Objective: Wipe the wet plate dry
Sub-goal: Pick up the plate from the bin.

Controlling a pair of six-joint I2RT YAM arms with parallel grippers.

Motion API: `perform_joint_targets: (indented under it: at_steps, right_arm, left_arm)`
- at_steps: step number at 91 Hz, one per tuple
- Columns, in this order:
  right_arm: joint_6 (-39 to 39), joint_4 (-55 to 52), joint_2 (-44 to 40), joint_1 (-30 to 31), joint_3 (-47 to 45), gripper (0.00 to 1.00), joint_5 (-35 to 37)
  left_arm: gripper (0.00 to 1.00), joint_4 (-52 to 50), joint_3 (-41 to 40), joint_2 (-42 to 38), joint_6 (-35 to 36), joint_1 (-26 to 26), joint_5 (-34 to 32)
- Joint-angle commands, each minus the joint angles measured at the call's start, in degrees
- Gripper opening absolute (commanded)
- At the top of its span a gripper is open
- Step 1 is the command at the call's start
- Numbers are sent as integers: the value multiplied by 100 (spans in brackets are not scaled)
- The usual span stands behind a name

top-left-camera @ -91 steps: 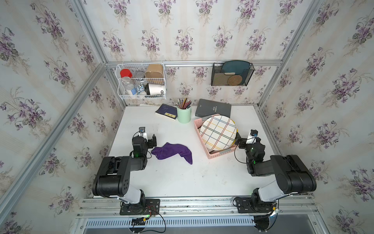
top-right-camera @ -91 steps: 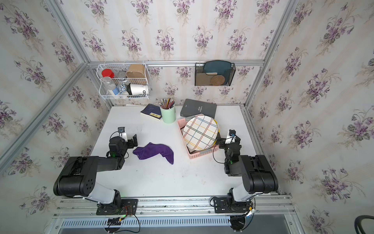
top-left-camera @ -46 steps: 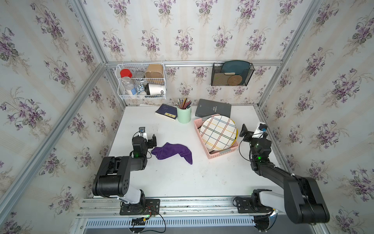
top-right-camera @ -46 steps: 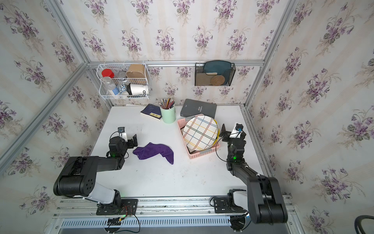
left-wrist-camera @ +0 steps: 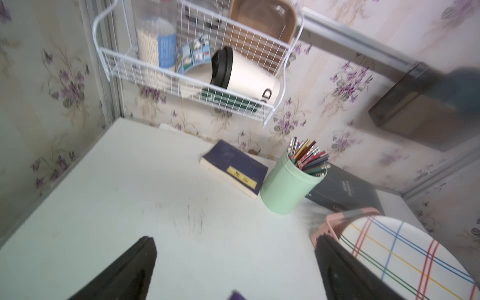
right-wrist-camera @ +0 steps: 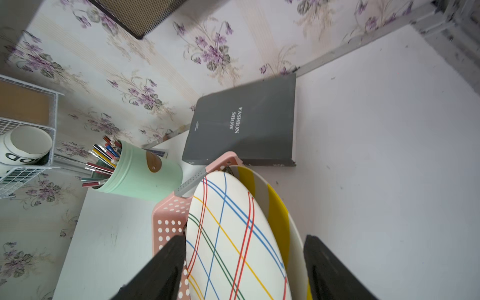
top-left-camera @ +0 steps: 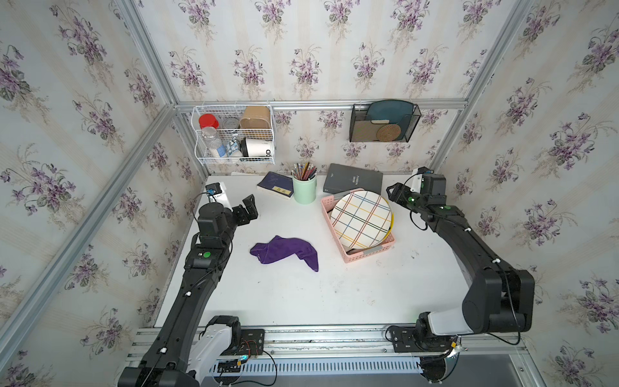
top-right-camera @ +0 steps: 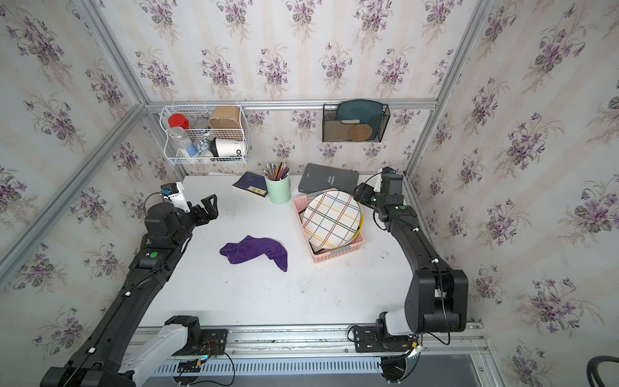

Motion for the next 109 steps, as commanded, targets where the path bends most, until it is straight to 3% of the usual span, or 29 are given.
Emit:
perform_joint_targets:
  at_steps: [1,13,20,36,45,60,75,92,109]
  right_arm:
    - [252,-381,315,-4,149,80,-37]
    - [273,-333,654,5,124,89,-217]
    - [272,-320,800,9,130,88,-245]
    - [313,-165,853,7,88,60,-594]
    - [337,-187,733,17,-56,55,-502]
    - [368,-68,213,21,-429,62,-121]
    - [351,329,-29,32,-754,53,-437]
    - [360,250,386,57,-608,64,-596]
    - [439,396,349,129,-522,38,-990]
  left_arm:
    - [99,-1783,146,162,-650,1,534]
    - [99,-2125,114,241,-886,1,709]
    - [99,-2098,72,256,-921,1,814]
    - [99,-2073,188,461,-902,3,859]
    - [99,-2089,246,580,-950,-6,900]
    - [99,-2044,253,678,-1028,2,998]
    - [100,-1951,244,745,-1005,-3,1015]
    - [99,-1877,279,939,-1048,3,1124]
    - [98,-2018,390,1109,-1264,1,1088]
